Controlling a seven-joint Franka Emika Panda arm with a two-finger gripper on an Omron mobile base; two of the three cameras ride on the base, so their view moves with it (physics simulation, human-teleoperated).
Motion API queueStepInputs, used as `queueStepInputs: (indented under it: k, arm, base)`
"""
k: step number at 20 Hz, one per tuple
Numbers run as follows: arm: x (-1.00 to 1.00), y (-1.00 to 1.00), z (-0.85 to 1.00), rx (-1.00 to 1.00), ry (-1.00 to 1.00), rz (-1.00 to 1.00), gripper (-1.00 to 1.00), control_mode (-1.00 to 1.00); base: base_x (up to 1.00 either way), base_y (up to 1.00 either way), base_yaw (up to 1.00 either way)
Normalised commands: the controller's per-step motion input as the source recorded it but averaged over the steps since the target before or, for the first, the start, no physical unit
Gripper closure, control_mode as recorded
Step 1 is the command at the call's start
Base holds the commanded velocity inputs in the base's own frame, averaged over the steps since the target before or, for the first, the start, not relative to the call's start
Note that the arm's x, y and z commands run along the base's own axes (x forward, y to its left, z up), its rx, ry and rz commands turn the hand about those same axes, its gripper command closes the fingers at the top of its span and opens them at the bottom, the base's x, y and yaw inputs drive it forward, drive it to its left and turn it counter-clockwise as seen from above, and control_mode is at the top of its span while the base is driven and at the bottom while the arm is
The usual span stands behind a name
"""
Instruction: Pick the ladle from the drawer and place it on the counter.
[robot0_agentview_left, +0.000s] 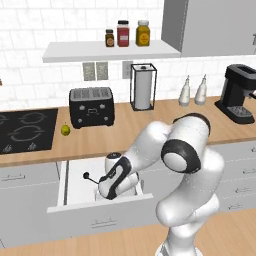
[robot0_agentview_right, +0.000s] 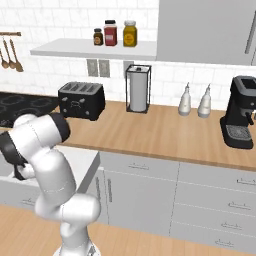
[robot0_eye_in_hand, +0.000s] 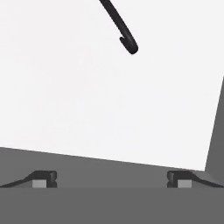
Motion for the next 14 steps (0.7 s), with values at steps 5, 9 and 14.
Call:
queueStepInputs:
  k: [5, 9, 14]
  arm:
    - [-1.00, -0.02, 0.42, 0.03, 0.14, 0.00, -1.00, -1.00]
    - [-0.32, -0.08, 0.67, 0.05, 0.10, 0.00, -1.00, -1.00]
    - [0.63, -0.01, 0.63, 0.03, 0.00, 0.00, -1.00, -1.00]
  base:
    - [0.00, 0.00, 0.00]
    - [0.00, 0.00, 0.00]
    - [0.00, 0.00, 0.00]
